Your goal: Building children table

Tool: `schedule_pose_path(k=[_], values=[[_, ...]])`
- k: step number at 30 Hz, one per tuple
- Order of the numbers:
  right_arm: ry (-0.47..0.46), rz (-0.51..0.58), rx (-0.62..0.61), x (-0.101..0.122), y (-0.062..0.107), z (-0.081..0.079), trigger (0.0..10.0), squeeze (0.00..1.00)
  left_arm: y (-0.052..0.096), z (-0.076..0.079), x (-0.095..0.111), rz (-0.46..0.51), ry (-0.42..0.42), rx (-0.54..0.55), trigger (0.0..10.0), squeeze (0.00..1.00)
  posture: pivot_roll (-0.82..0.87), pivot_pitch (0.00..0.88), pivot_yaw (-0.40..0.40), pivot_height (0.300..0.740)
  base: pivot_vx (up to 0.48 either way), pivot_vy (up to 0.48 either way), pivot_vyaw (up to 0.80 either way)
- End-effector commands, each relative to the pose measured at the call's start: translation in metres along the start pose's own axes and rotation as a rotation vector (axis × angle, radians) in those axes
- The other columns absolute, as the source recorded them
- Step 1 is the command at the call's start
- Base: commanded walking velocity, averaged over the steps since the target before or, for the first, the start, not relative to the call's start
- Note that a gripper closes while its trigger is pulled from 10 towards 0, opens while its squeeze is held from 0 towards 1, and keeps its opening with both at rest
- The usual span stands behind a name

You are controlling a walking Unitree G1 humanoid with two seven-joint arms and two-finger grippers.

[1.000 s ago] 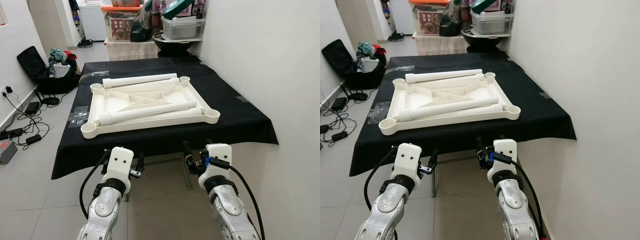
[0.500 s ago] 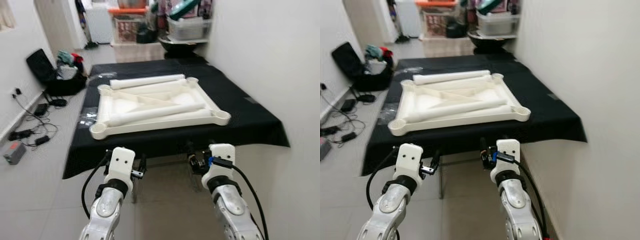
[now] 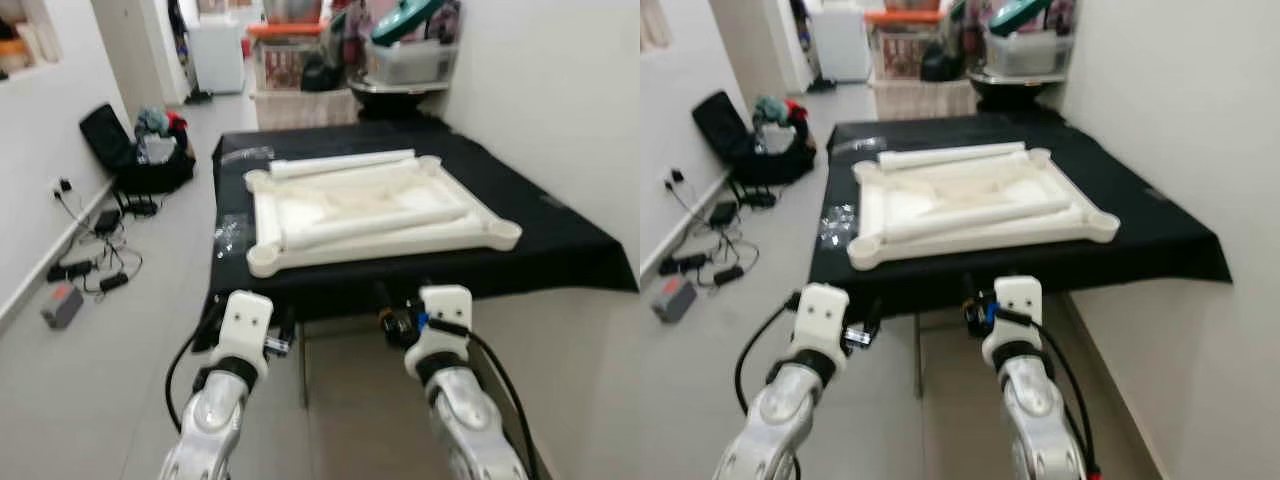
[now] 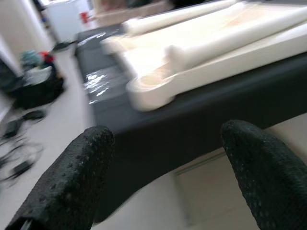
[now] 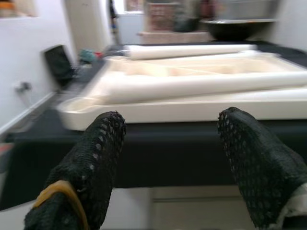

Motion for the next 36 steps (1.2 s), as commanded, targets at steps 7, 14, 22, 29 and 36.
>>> schedule_pose_path(k=[7,14,22,29,36], values=[[0.022,0.066,-0.05,0.02,-0.008,0.011,10.0,0.0,-0.007,-0.005,0.024,0.072,0.01,0.035,10.0,0.0,0.03,0.0,-0.019,0.74,0.0,0.0,0.0],[0.018,0.125,-0.093,0.04,-0.02,0.02,10.0,0.0,-0.012,-0.006,0.038,0.117,0.014,0.052,10.0,0.0,0.03,0.0,-0.022,0.74,0.0,0.0,0.0],[0.015,0.143,-0.108,0.047,-0.025,0.024,10.0,0.0,-0.012,-0.009,0.042,0.126,0.01,0.059,10.0,0.0,0.03,0.0,-0.025,0.74,0.125,0.0,0.0],[0.008,0.149,-0.107,0.05,-0.026,0.023,10.0,0.0,-0.015,-0.011,0.048,0.139,-0.001,0.063,10.0,0.0,0.03,0.0,-0.028,0.74,0.289,0.0,0.0],[0.011,0.153,-0.11,0.052,-0.028,0.024,10.0,0.0,-0.014,-0.013,0.047,0.134,0.004,0.073,10.0,0.0,0.03,0.0,-0.029,0.74,0.322,0.0,0.0]])
Point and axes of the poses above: a point about 5 cm out from each wrist's last joint towards the gripper, its own y axis pointing back from the gripper into the wrist, its own x axis along the axis of the wrist's last joint, z = x × y, the point moved 1 cm from there along -y, pointing out of the wrist towards the gripper, and after that the axes turned 6 degrees about y, right-handed, at the moved point
